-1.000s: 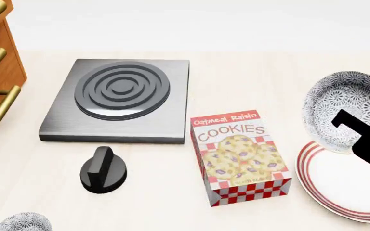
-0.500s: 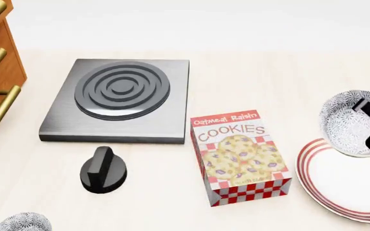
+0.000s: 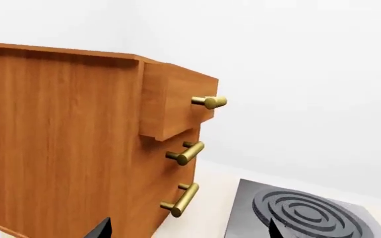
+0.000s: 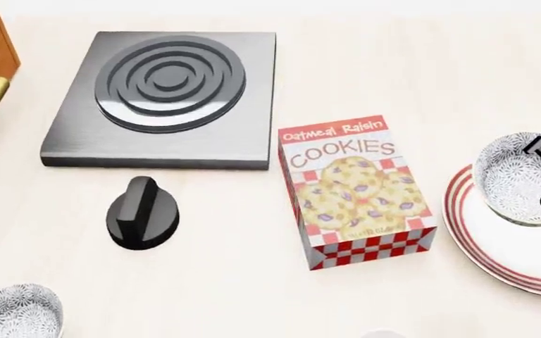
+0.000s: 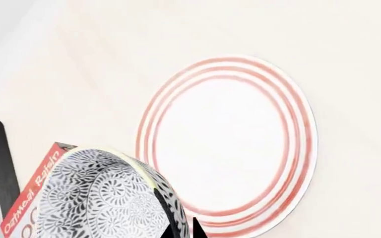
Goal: Pick the akita bowl from table center and place it on the plate.
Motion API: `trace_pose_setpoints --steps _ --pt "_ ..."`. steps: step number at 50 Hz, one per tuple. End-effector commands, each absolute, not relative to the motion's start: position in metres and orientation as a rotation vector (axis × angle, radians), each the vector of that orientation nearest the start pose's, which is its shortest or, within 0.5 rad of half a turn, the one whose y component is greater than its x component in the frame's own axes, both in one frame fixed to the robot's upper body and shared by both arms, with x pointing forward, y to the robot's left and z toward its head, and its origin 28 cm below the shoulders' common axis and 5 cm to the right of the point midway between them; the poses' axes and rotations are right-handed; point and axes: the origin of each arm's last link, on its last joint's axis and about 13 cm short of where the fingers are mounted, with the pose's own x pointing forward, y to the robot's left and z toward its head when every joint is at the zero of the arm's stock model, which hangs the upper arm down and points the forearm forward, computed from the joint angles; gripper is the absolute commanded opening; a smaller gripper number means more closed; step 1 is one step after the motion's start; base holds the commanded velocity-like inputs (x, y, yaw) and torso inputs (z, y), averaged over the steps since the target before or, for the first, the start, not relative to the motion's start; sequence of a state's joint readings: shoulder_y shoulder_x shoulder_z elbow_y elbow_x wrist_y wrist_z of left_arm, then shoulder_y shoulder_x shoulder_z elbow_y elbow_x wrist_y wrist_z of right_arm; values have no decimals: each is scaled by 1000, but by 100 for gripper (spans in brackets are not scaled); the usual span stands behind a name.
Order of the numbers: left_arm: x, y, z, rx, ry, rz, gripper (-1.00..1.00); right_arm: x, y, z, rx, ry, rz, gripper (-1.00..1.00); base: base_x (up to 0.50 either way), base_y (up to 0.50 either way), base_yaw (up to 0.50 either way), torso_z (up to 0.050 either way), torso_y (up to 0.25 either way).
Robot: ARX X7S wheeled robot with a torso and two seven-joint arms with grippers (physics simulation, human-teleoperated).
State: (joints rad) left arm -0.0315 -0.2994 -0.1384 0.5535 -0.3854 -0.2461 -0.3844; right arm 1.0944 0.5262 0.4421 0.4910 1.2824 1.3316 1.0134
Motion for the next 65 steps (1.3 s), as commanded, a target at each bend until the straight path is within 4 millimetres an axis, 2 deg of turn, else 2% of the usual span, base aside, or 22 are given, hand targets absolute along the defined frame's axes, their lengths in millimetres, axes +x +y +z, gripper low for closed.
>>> trace_pose_setpoints --steps 1,12,24,36,40,52,59,65 --pt "203 264 131 -50 -364 298 100 315 -250 259 742 574 -376 -100 0 0 0 0 -250" --pt "202 266 132 -101 -341 296 100 314 -254 264 771 540 -384 -100 0 0 0 0 -65" --pt "202 266 133 -72 -369 302 100 330 -263 268 825 507 -401 -100 0 0 0 0 0" --pt "198 266 133 -78 -373 287 100 333 -268 268 858 480 -406 -100 0 0 0 0 -245" --pt "198 267 133 -95 -361 292 100 333 -271 269 874 461 -411 -100 0 0 0 0 0" --pt "197 267 133 -92 -361 288 100 345 -281 258 935 447 -440 -100 0 0 0 0 0" --pt "192 268 138 -105 -372 283 100 356 -281 242 965 467 -440 -100 0 0 0 0 0" --pt "191 268 138 -103 -373 282 100 362 -284 243 966 471 -453 -100 0 0 0 0 0"
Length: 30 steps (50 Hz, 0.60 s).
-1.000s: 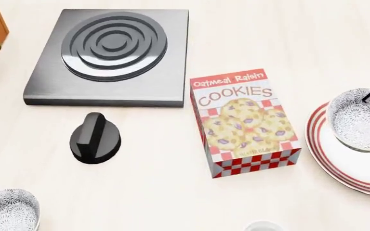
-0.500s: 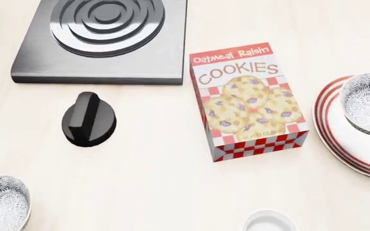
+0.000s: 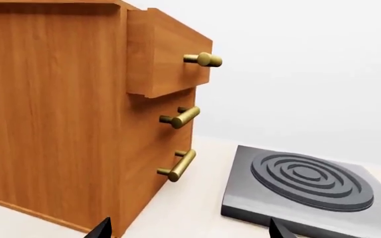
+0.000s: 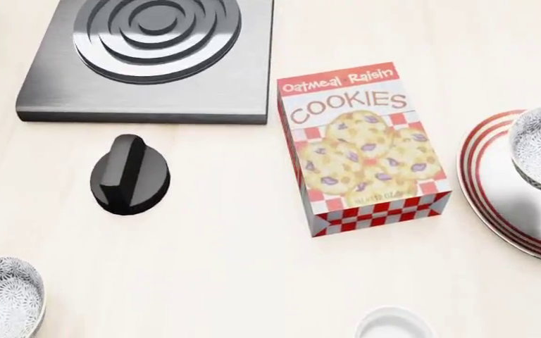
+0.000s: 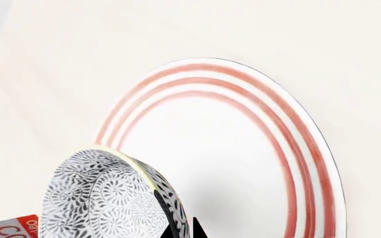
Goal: Pick the akita bowl from table center and place it on the plate.
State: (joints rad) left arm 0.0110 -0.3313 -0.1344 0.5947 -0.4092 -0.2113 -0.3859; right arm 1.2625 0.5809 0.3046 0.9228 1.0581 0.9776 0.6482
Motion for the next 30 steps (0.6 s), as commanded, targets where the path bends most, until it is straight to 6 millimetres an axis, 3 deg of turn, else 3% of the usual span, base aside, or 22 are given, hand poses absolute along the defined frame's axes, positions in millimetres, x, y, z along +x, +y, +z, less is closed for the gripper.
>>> trace_pose_setpoints --steps 1,15,28,29,30 --pt "191 268 138 -102 -374 282 100 363 -284 243 968 473 -457 -100 0 0 0 0 0" --pt "188 268 138 -101 -379 280 100 366 -289 248 972 457 -486 -100 0 0 0 0 0" --pt "188 267 138 -98 -378 274 100 367 -285 239 938 492 -470 -100 0 0 0 0 0" --pt "188 267 138 -97 -379 274 100 367 -285 239 934 492 -473 100 0 0 0 0 0" --pt "189 267 138 -97 -379 273 100 367 -285 239 933 494 -474 100 0 0 0 0 0"
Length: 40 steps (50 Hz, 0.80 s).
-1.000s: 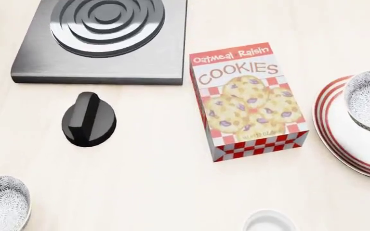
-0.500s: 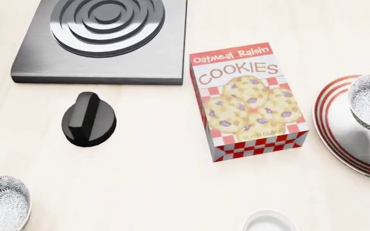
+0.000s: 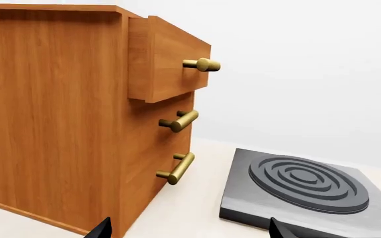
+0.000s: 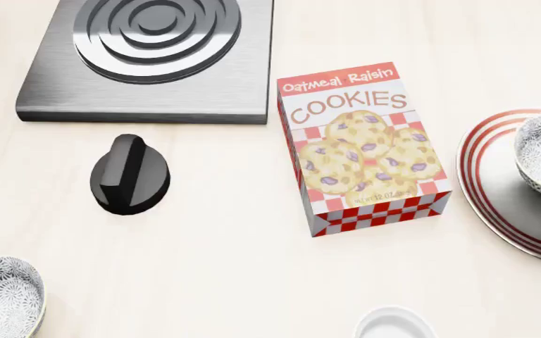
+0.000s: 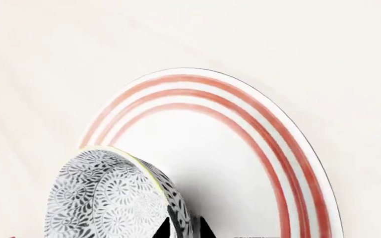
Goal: Pick the akita bowl from table center and place it on the plate.
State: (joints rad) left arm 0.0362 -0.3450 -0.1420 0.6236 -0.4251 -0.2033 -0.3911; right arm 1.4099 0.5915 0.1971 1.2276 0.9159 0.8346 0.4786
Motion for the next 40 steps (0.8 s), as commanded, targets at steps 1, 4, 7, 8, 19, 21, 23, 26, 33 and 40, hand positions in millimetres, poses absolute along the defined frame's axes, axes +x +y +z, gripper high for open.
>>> trace_pose_setpoints --steps 1,4,7,8,19,21,23,26,33,40 --pt "189 267 138 -97 -379 273 100 367 -285 239 933 495 -475 100 0 0 0 0 0" --pt "189 267 138 -98 -379 273 100 366 -286 242 943 480 -479 100 0 0 0 0 0" --pt "189 267 139 -99 -380 273 100 363 -289 251 956 378 -513 100 0 0 0 0 0" --pt "189 267 139 -99 -380 272 100 361 -290 253 959 339 -536 100 0 0 0 0 0" --pt "188 267 139 -101 -383 272 100 314 -292 289 1063 -298 -834 100 0 0 0 0 0" --pt "188 267 139 -102 -383 271 100 310 -289 293 1031 -353 -851 100 0 0 0 0 0" --pt "187 267 139 -102 -384 271 100 302 -283 301 974 -427 -867 100 0 0 0 0 0" --pt "187 267 140 -102 -386 268 100 295 -276 312 901 -489 -866 100 0 0 0 0 0" --pt "186 266 141 -102 -390 264 100 283 -257 330 769 -519 -795 100 0 0 0 0 0" --pt "187 265 142 -102 -393 259 100 264 -243 340 703 -525 -726 100 0 0 0 0 0"
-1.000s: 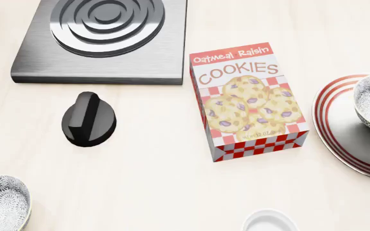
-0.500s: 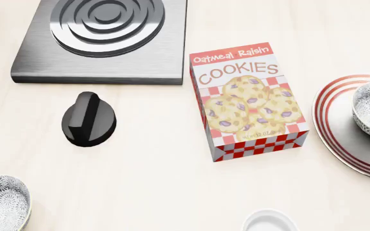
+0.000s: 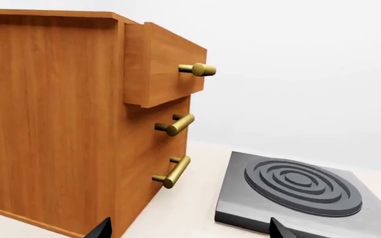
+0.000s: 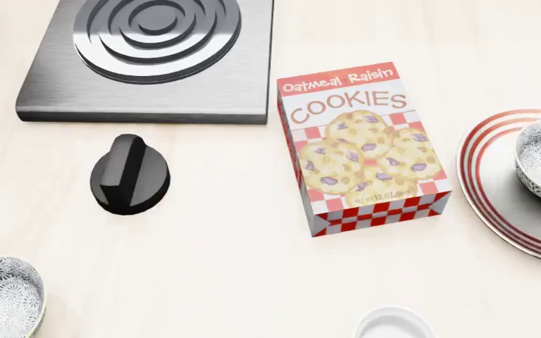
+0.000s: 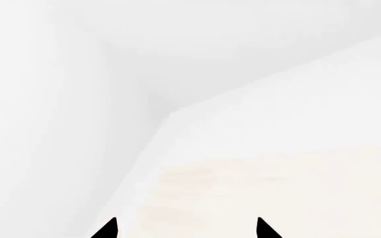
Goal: Pick the akita bowl from table center and place it on the plate.
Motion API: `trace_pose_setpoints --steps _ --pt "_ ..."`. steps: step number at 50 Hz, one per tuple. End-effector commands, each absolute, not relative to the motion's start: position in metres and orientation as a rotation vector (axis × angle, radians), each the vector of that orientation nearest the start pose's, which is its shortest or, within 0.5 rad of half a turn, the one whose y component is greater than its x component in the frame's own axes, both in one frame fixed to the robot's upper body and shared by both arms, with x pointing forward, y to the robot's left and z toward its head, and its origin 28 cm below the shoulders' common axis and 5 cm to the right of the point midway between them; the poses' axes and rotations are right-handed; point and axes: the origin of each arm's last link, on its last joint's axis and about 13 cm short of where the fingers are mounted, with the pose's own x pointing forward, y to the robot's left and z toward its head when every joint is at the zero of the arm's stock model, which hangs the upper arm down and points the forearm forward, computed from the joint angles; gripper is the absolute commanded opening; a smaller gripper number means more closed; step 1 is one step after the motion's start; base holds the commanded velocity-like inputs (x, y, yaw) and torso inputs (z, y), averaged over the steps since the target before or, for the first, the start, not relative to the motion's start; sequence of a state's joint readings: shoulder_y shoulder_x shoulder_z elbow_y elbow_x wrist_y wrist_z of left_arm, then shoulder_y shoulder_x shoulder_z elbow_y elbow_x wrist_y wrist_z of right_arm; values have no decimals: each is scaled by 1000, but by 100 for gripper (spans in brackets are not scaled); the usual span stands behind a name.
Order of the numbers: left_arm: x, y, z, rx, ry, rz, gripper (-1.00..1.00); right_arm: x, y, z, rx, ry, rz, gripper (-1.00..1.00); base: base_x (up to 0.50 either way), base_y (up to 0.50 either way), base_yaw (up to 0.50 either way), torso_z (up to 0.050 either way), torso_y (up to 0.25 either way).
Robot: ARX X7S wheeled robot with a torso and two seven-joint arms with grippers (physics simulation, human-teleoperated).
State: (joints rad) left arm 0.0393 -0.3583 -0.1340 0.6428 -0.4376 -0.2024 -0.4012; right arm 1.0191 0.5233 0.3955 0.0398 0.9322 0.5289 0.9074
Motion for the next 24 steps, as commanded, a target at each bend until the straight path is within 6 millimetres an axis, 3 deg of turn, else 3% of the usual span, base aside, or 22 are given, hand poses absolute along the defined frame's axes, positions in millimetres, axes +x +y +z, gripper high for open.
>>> trace_pose_setpoints --steps 1,14,24 --pt "187 265 142 -101 -394 258 100 262 -241 341 694 -522 -716 100 0 0 0 0 0" --pt "189 265 144 -103 -398 259 100 242 -223 350 640 -520 -618 100 0 0 0 0 0" --pt "189 265 144 -104 -400 260 100 240 -216 354 577 -523 -568 100 0 0 0 0 0"
